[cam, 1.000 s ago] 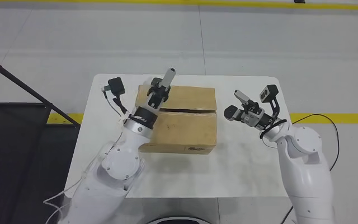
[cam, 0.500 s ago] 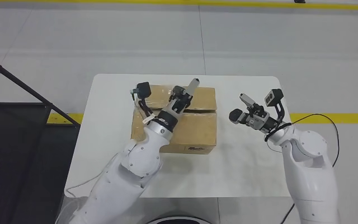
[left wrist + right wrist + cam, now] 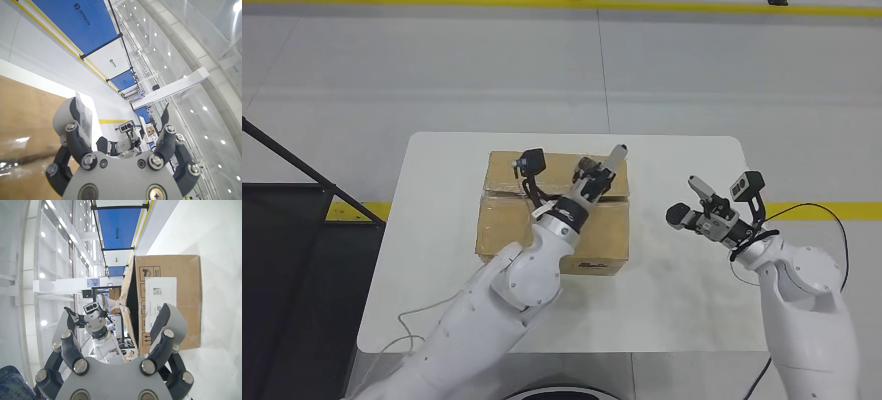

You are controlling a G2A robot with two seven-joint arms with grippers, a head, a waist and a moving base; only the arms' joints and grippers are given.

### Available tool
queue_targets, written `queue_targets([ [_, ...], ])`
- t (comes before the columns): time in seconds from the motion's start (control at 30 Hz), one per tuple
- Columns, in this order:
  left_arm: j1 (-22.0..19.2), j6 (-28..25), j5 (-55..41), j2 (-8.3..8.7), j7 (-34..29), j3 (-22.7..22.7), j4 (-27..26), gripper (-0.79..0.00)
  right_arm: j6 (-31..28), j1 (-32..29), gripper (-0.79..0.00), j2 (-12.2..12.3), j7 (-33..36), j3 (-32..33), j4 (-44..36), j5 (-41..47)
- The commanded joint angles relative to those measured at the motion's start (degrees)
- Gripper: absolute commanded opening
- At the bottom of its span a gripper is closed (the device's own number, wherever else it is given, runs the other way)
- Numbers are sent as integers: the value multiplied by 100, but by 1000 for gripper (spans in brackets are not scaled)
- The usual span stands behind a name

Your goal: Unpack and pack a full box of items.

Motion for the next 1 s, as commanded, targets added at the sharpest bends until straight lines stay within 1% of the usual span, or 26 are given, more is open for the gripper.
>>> queue_targets([
  [0.0,-75,-25,-48,-59,49,87,164,0,-15,-62,0,16,-8,50,-11,22],
  [0.27,-329,-51,-212,-288,58,383,636,0,-48,-290,0,73,-54,209,-80,124],
  [0.5,-423,-103,-207,-435,76,474,864,0,-86,-372,0,111,-68,247,-82,202],
  [0.6,-415,-115,-224,-479,32,468,857,0,-115,-381,0,123,-111,246,-107,234],
  [0.67,-359,-124,-218,-487,-10,407,698,0,-176,-380,0,123,-184,234,-169,287],
  [0.77,-154,-61,-182,-441,-175,161,195,0,-255,-289,0,116,-312,165,-299,388],
  [0.87,195,77,-13,-319,-547,-310,-616,0,-286,-40,0,103,-351,-13,-467,469],
  [0.97,679,346,267,-135,-1333,-1005,-1530,0,-257,313,0,73,-367,-361,-528,509],
])
